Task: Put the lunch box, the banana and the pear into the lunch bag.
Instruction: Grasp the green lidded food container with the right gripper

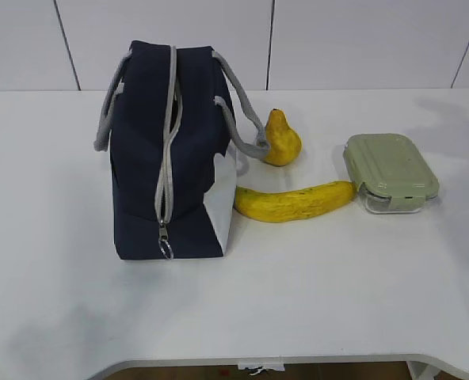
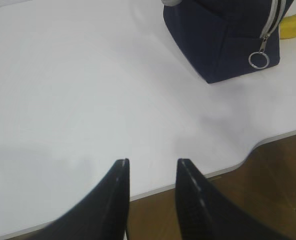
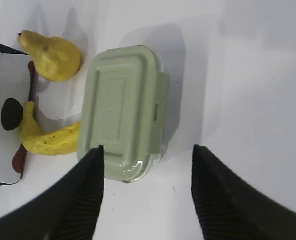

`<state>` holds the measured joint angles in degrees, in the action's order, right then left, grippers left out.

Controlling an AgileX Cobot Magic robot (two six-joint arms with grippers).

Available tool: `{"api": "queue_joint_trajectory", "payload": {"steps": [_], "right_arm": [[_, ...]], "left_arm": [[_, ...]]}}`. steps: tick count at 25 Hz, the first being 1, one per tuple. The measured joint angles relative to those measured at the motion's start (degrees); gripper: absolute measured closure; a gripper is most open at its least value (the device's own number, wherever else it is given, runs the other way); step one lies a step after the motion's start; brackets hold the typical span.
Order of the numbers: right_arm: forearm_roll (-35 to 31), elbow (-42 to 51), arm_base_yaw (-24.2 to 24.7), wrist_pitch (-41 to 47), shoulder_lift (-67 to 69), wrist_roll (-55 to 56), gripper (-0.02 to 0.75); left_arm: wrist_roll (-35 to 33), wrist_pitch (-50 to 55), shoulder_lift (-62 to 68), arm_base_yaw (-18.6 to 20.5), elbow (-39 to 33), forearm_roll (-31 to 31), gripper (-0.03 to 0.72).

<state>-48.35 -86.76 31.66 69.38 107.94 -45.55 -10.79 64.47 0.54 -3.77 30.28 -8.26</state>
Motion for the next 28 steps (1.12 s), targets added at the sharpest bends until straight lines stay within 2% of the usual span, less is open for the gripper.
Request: {"api": "queue_joint_trajectory", "payload": {"steps": [5, 12, 18, 28], "right_arm": [[-0.6, -0.9, 0.1, 0.0, 7.7, -0.4, 0.302], [-1.5, -1.0, 0.1, -0.2, 11.2, -0.4, 0.295], [-6.1, -1.1, -0.6, -0.3, 12.8, -1.9, 0.108], [-9.8, -1.3, -4.8, -0.7, 16.1, -8.2, 0.094]], "left_arm": [[0.0, 0.0, 0.0, 0.0, 0.0, 0.3, 0.447], [0.0, 0.0, 0.0, 0.0, 0.0, 0.8, 0.447], [0.0, 0.0, 0.0, 0.0, 0.0, 0.9, 0.447], [0.0, 0.0, 0.0, 0.0, 0.0, 1.1, 0.447]]}}
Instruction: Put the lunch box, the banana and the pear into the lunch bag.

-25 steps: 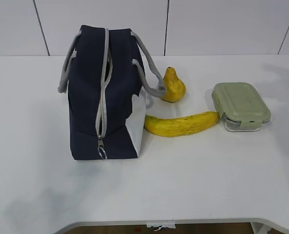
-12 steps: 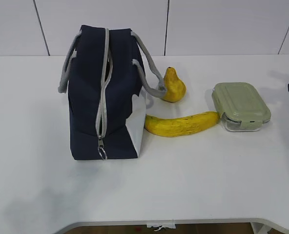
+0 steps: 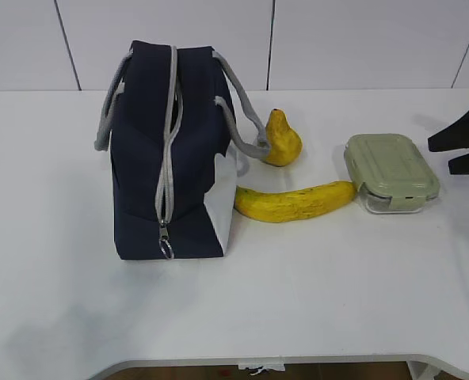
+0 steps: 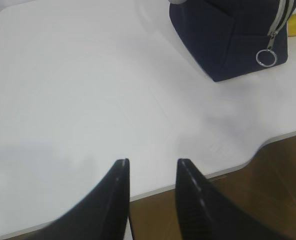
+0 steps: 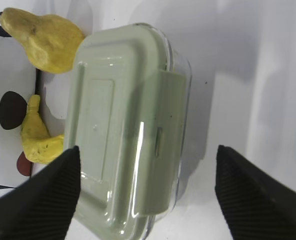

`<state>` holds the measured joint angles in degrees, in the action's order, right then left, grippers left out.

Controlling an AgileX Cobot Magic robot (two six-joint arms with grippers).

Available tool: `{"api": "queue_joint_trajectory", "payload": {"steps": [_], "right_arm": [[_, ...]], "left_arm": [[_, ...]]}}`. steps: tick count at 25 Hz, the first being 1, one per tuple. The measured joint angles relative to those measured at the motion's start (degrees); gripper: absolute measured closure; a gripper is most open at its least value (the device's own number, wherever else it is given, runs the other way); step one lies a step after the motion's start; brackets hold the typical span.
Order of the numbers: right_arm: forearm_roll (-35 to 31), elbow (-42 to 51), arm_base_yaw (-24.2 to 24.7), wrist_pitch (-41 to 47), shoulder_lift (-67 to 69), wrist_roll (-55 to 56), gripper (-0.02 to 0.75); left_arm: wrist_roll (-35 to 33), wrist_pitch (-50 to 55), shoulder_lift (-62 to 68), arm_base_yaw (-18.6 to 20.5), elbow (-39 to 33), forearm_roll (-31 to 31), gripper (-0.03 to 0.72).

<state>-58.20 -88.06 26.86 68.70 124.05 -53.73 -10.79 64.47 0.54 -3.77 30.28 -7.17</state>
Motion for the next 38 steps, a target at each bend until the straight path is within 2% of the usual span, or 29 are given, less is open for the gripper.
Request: {"api": "queue_joint_trajectory", "payload": {"steps": [11, 25, 28, 33, 38], "right_arm": [[-4.8, -1.2, -1.6, -0.4, 4.8, -2.3, 0.122], [-5.9, -2.6, -4.6, -0.8, 7.2, -2.6, 0.153], [-6.0, -2.8, -4.6, -0.8, 7.2, -2.6, 0.192], [-7.2, -3.0, -4.6, -0.5, 7.2, -2.2, 0.315], [-7.2, -3.1, -4.6, -0.4, 7.2, -1.6, 0.347]], "left_arm": [[0.0, 0.0, 0.0, 0.0, 0.0, 0.0, 0.447], [0.0, -0.1, 0.0, 0.0, 0.0, 0.8, 0.447], [0.0, -0.1, 0.0, 0.0, 0.0, 1.2, 0.447], [0.0, -0.1, 0.0, 0.0, 0.0, 1.4, 0.447], [0.0, -0.1, 0.0, 0.0, 0.0, 1.5, 0.447]]}}
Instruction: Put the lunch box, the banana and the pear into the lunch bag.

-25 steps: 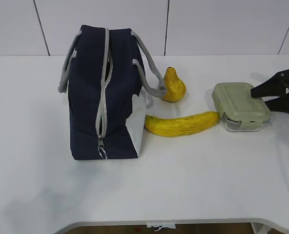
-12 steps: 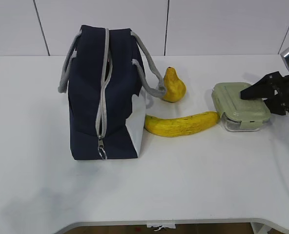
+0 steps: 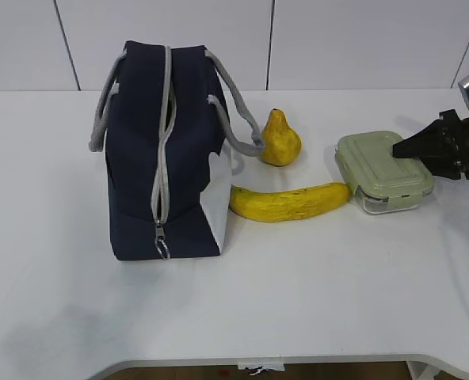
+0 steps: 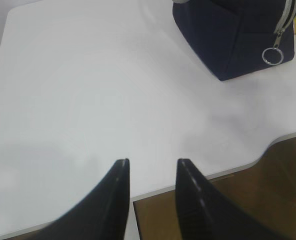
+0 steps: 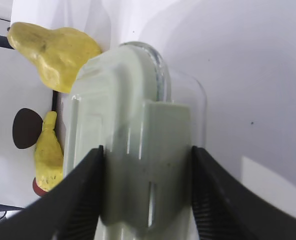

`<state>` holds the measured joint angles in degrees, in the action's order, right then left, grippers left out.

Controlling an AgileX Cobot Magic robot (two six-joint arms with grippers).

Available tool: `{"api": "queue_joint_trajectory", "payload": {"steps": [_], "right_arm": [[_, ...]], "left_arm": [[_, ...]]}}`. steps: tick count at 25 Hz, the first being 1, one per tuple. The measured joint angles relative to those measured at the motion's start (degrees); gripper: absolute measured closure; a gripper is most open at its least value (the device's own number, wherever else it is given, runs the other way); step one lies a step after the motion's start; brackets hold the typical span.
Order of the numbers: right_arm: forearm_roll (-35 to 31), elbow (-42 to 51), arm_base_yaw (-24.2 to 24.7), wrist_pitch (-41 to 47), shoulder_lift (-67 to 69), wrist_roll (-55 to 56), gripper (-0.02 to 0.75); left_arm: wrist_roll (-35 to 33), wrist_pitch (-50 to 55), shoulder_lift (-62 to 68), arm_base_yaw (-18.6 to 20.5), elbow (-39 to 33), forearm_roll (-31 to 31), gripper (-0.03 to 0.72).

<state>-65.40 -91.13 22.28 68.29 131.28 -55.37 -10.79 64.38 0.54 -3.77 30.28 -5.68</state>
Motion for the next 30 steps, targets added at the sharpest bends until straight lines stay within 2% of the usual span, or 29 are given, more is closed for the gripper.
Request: {"api": "queue_joint_trajectory", "payload": {"steps": [11, 17, 26, 30], "right_arm": [[0.7, 0.0, 0.0, 0.0, 0.0, 4.5, 0.368], [0.8, 0.0, 0.0, 0.3, 0.0, 13.2, 0.37], [10.4, 0.1, 0.0, -0.3, -5.3, 21.2, 0.371], [12.0, 0.3, 0.0, -0.9, -7.8, 23.2, 0.371]], "left_arm": [[0.0, 0.0, 0.0, 0.0, 0.0, 0.0, 0.447], [0.0, 0.0, 0.0, 0.0, 0.0, 0.0, 0.447], [0.0, 0.0, 0.0, 0.0, 0.0, 0.1, 0.447], [0.0, 0.0, 0.0, 0.0, 0.0, 0.1, 0.447]]}}
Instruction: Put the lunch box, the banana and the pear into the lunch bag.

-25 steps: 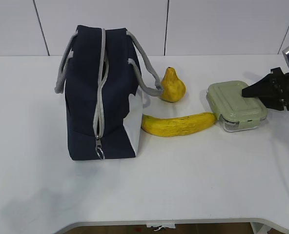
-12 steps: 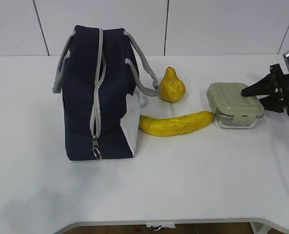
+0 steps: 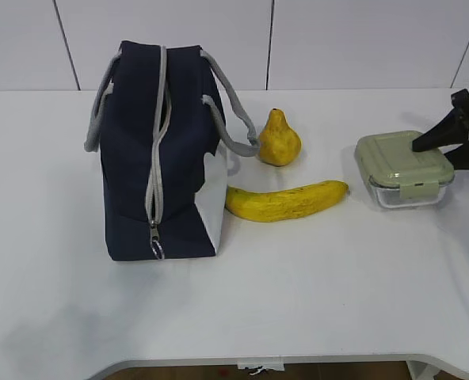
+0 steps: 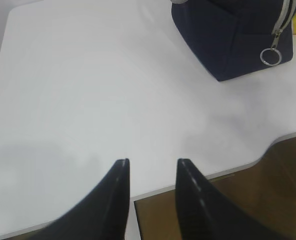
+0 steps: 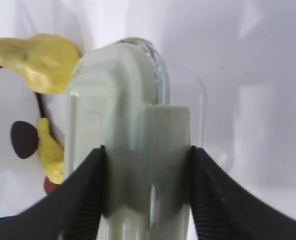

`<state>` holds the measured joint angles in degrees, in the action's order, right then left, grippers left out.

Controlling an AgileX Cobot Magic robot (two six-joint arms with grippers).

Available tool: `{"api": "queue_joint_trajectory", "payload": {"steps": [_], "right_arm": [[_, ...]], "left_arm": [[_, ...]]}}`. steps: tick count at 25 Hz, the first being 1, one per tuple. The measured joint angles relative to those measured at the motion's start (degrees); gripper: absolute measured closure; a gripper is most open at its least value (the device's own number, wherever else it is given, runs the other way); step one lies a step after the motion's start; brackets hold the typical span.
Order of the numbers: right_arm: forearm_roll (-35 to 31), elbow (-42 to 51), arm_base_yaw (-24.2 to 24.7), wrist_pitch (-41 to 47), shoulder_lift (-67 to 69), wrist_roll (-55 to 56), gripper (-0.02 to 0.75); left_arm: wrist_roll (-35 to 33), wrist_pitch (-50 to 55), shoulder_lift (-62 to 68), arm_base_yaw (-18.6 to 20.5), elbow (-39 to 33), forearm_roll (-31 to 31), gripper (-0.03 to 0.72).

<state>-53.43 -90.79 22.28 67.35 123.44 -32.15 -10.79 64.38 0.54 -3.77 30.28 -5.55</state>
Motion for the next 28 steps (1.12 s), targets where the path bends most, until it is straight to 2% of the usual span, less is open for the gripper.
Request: {"api": "queue_joint_trajectory", "payload": {"steps": [7, 14, 15, 17, 18, 21, 24, 28], "right_arm": [[-0.5, 0.1, -0.3, 0.1, -7.3, 3.0, 0.371], [-4.9, 0.1, -1.9, 0.6, -13.8, 3.7, 0.372], [-5.9, 0.1, -2.4, 0.7, -14.4, 3.7, 0.372], [-8.2, 0.1, -4.0, 1.1, -15.4, 3.7, 0.372], [-9.9, 0.1, -5.2, 1.2, -15.7, 3.7, 0.372], [-14.3, 0.1, -8.5, 1.2, -15.8, 2.2, 0.372], [-18.0, 0.1, -12.4, 1.2, -15.8, 0.5, 0.372], [-21.7, 0.1, -17.4, 1.2, -15.8, -1.0, 0.372]], "left_arm": [[0.0, 0.2, 3.1, 0.0, 0.6, -1.2, 0.447], [0.0, -3.8, 18.3, 0.0, 7.1, -8.7, 0.447], [0.0, -4.5, 20.3, 0.0, 9.2, -12.1, 0.44], [0.0, -5.0, 22.9, 0.0, 10.3, -14.2, 0.43], [0.0, -5.6, 28.6, 0.0, 12.7, -18.4, 0.4], [0.0, -6.0, 37.1, 0.0, 15.5, -23.5, 0.342], [0.0, -6.6, 46.1, 0.0, 19.4, -26.2, 0.307], [-0.3, -6.8, 55.9, 0.0, 25.1, -26.9, 0.298]]}}
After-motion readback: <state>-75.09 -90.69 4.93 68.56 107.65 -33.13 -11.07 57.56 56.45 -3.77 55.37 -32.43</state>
